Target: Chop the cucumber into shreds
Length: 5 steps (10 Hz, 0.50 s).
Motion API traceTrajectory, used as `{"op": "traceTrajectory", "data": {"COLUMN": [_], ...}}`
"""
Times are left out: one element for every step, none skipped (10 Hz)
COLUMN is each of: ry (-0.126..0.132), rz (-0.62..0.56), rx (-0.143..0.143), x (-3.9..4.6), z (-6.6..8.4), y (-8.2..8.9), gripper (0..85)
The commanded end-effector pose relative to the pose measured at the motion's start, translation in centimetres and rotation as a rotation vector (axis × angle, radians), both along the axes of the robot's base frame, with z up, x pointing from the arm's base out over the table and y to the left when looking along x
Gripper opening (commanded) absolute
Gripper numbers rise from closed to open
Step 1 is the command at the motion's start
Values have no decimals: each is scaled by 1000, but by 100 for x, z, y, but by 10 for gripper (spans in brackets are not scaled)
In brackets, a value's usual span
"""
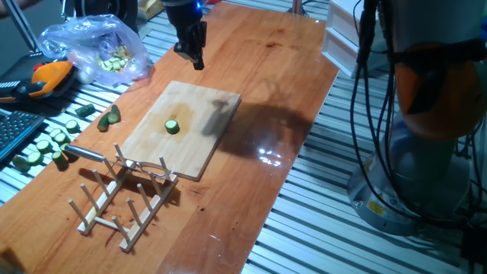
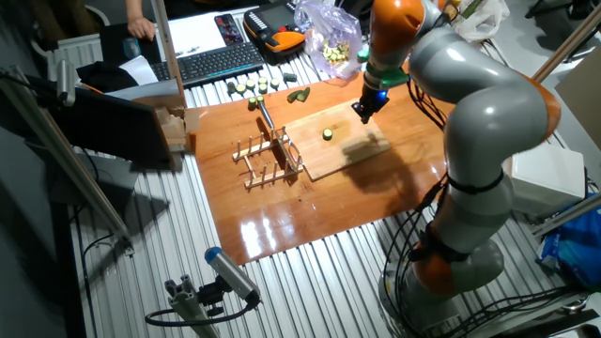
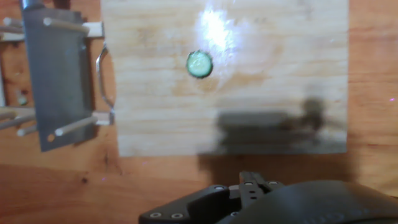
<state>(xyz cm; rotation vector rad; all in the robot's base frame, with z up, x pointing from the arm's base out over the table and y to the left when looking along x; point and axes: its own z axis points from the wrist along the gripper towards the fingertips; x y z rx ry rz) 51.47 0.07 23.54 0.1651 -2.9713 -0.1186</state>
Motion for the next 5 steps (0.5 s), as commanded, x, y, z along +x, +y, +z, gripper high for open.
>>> {"op": "traceTrajectory", "data": {"ry": [-4,3,11,4,1], "rz": [-8,-21,-30,-35,-41], "rx": [2,-1,-23,-68,-83], "x": [1,71,114,128,133], "z": [5,42,99,168,192], "y": [-2,242,532,845,1070], "gripper": [0,0,0,0,0]}}
